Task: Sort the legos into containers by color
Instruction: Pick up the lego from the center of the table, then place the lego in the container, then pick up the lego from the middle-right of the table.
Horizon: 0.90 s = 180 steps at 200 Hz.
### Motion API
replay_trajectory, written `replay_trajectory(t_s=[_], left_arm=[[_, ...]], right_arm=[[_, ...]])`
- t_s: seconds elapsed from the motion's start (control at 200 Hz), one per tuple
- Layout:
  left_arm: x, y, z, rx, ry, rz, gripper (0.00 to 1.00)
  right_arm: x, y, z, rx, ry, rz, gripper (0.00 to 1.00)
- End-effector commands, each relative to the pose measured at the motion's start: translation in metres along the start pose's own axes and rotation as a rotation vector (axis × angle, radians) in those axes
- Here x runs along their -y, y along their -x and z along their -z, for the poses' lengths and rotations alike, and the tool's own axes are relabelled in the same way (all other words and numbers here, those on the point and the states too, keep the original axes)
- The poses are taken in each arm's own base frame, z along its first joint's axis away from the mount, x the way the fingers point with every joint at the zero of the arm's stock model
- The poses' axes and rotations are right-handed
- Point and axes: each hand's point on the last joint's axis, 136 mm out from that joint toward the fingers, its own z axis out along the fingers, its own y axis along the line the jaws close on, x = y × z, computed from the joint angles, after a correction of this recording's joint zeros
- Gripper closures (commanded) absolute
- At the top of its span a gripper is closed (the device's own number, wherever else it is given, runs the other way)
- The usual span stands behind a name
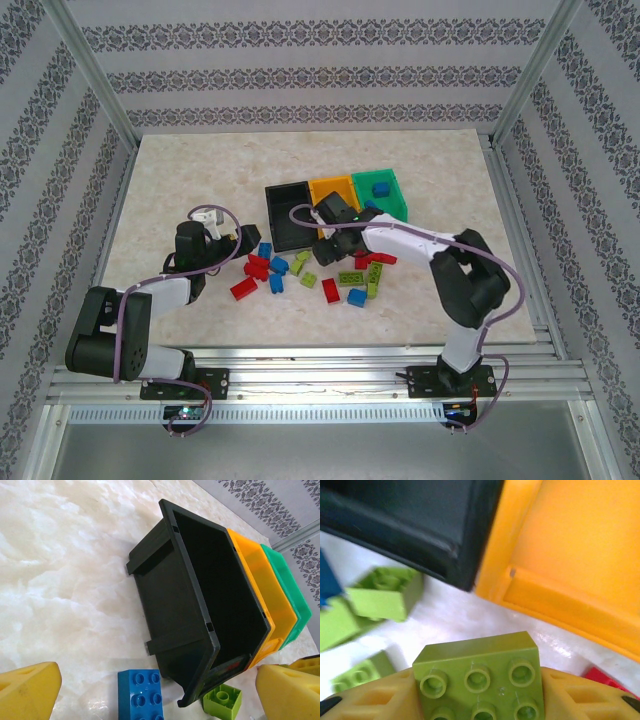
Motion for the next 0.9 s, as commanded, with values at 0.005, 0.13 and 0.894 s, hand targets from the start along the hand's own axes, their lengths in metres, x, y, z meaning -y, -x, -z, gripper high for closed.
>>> replay_trajectory(t_s=[0.005, 0.13, 0.894], left_arm=[[0.008, 0.005, 0.000, 0.013, -0.020, -0.013, 0.00], [0.010, 0.006, 0.000, 0.013, -0.029, -0.011, 0.00], [0.013, 0.008, 0.003, 0.019, -0.035, -0.011, 0.00]], right_arm=[[0.009, 0.034, 0.027, 0.130, 0.043, -0.090, 0.46], [0.036, 0.063, 0.032, 0.188, 0.042, -0.201, 0.46], [0.081, -0.029, 0.037, 0.083, -0.055, -0.317, 0.34]])
